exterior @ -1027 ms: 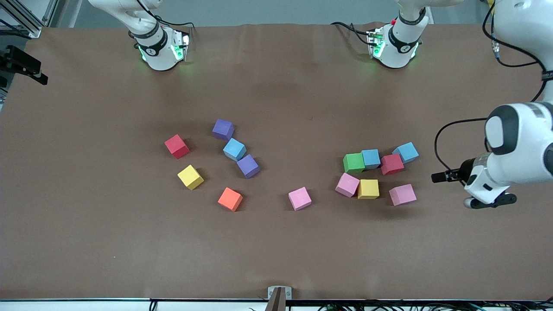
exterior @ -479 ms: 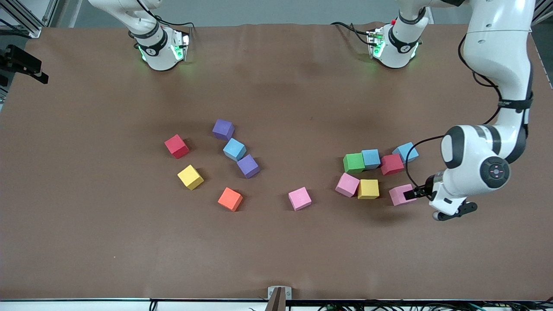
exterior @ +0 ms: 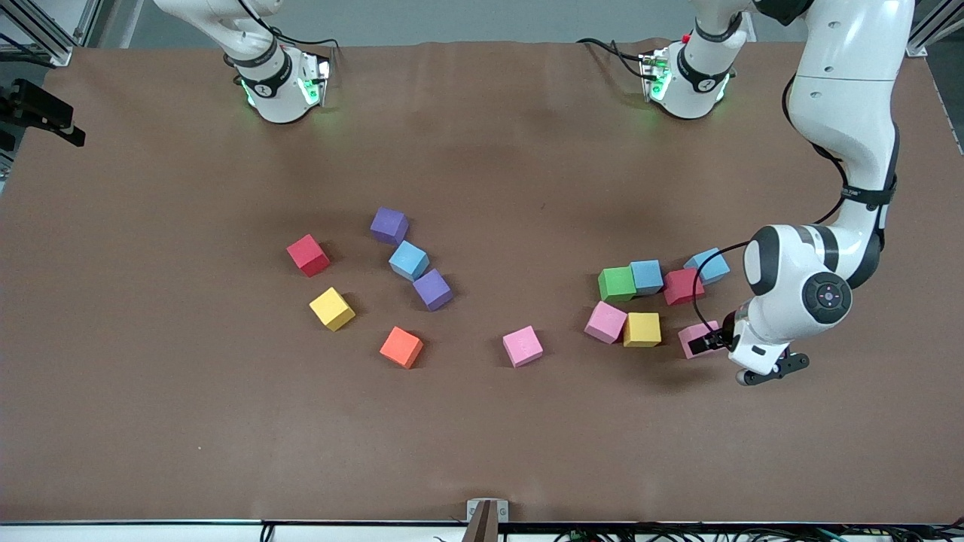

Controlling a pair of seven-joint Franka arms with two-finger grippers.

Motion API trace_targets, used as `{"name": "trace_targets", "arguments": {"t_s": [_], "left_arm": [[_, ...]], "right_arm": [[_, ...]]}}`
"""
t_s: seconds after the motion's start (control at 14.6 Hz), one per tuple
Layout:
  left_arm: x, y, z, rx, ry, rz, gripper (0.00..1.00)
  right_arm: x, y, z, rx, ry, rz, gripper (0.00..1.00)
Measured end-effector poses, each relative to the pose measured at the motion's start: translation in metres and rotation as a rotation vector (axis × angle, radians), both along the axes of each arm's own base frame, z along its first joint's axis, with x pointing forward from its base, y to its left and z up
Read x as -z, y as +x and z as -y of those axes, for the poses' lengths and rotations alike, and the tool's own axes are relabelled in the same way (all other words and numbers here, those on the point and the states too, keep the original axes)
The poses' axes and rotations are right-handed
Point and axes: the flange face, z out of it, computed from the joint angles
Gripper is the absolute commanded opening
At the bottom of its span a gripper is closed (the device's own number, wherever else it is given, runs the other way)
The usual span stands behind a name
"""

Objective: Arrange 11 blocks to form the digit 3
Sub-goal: 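Reach the left gripper down to the pink cube near the yellow cube, then carry the pink cube with the left gripper toward the table middle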

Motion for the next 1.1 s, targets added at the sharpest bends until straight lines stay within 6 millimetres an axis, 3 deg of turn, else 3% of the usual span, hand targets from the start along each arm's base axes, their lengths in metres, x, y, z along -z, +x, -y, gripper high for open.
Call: {"name": "trace_targets", "arguments": {"t_s": [0.07, 0.21, 0.34, 0.48, 0.68, 0.82, 0.96, 1.1], "left_arm": [[0.001, 0.0, 0.001, 0.001, 0.0, 0.0, 0.93], [0.001, 0.0, 0.003, 0.004, 0.0, 0.003, 0.68], [0.001, 0.001, 0.006, 0.008, -0.003, 0.011, 0.49], [0.0, 0.002, 0.008, 0.01, -0.005, 0.022, 0.38], [-0.001, 0.002, 0.008, 0.01, -0.006, 0.027, 0.33], [-0.012, 0.002, 0.015, 0.019, -0.016, 0.039, 0.33], [-0.041, -0.004, 0.03, 0.042, -0.033, 0.031, 0.33], [-0.085, -0.02, 0.057, 0.078, -0.055, 0.021, 0.33]], "right_arm": [[0.0, 0.0, 0.0, 0.0, 0.0, 0.0, 1.0], [0.0, 0.0, 0.0, 0.0, 0.0, 0.0, 1.0], [0.0, 0.0, 0.0, 0.001, 0.0, 0.0, 1.0], [0.0, 0.0, 0.001, 0.001, 0.0, 0.0, 1.0], [0.0, 0.0, 0.002, 0.005, 0.0, 0.0, 1.0], [0.0, 0.0, 0.002, 0.005, 0.0, -0.001, 1.0], [0.0, 0.0, 0.002, 0.005, 0.0, -0.001, 1.0], [0.002, 0.001, 0.004, 0.006, -0.001, -0.003, 1.0]]}}
